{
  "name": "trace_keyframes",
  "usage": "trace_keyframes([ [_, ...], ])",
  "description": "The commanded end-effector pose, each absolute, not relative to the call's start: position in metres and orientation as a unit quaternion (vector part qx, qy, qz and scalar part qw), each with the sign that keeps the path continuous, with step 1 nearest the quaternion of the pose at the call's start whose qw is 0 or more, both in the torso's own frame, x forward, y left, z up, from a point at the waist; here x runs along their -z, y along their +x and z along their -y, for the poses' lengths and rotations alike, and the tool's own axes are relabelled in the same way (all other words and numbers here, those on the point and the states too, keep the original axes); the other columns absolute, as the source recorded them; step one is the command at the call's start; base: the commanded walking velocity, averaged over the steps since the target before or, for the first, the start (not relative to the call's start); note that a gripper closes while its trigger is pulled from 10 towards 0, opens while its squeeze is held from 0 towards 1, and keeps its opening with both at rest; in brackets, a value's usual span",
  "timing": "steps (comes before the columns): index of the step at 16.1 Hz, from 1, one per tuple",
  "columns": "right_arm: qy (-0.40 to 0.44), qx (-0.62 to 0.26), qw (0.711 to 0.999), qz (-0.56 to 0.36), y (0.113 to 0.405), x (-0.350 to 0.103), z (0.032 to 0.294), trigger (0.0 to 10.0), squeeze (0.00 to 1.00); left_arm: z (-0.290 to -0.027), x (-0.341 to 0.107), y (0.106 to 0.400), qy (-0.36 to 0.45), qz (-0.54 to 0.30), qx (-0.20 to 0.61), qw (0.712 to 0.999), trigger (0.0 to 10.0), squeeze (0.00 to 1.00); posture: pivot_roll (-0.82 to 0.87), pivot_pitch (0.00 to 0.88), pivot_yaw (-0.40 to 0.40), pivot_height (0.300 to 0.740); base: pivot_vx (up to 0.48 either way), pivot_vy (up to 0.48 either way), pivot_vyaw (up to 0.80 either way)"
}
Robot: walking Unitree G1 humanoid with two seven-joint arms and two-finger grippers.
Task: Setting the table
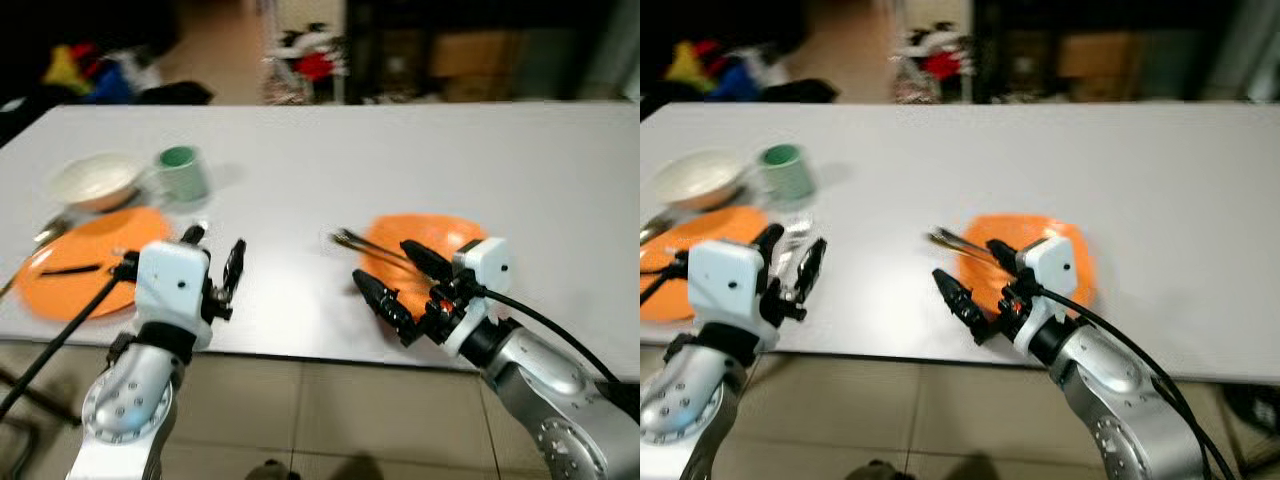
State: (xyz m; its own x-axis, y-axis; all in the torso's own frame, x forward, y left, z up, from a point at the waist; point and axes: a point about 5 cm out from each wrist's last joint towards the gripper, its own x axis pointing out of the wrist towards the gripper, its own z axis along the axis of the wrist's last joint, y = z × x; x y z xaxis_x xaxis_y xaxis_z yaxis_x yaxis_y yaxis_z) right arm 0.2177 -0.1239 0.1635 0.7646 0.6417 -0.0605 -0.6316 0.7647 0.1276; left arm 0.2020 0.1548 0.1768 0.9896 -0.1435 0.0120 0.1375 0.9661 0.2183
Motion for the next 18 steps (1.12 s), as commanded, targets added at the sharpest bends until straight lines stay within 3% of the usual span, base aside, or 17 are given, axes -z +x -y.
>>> trace_keyframes([
  [1, 0.051, -0.36, 0.931, -0.043, 0.216, -0.169, 0.118, 10.0, 0.0, -0.157, -0.178, 0.199, 0.116, 0.015, 0.061, 0.991, 10.0, 0.0, -0.1, 0.0, 0.067, 0.74, 0.0, 0.0, 0.8],
  [8, 0.065, -0.412, 0.908, -0.044, 0.221, -0.17, 0.104, 10.0, 0.0, -0.161, -0.178, 0.183, 0.117, 0.005, 0.037, 0.992, 10.0, 0.0, -0.02, 0.0, 0.008, 0.74, 0.0, 0.0, 0.8],
  [18, 0.073, -0.378, 0.922, -0.047, 0.22, -0.165, 0.105, 10.0, 0.0, -0.162, -0.175, 0.189, 0.134, -0.001, 0.042, 0.99, 10.0, 0.0, -0.05, 0.0, 0.057, 0.74, 0.0, 0.0, 0.8],
])
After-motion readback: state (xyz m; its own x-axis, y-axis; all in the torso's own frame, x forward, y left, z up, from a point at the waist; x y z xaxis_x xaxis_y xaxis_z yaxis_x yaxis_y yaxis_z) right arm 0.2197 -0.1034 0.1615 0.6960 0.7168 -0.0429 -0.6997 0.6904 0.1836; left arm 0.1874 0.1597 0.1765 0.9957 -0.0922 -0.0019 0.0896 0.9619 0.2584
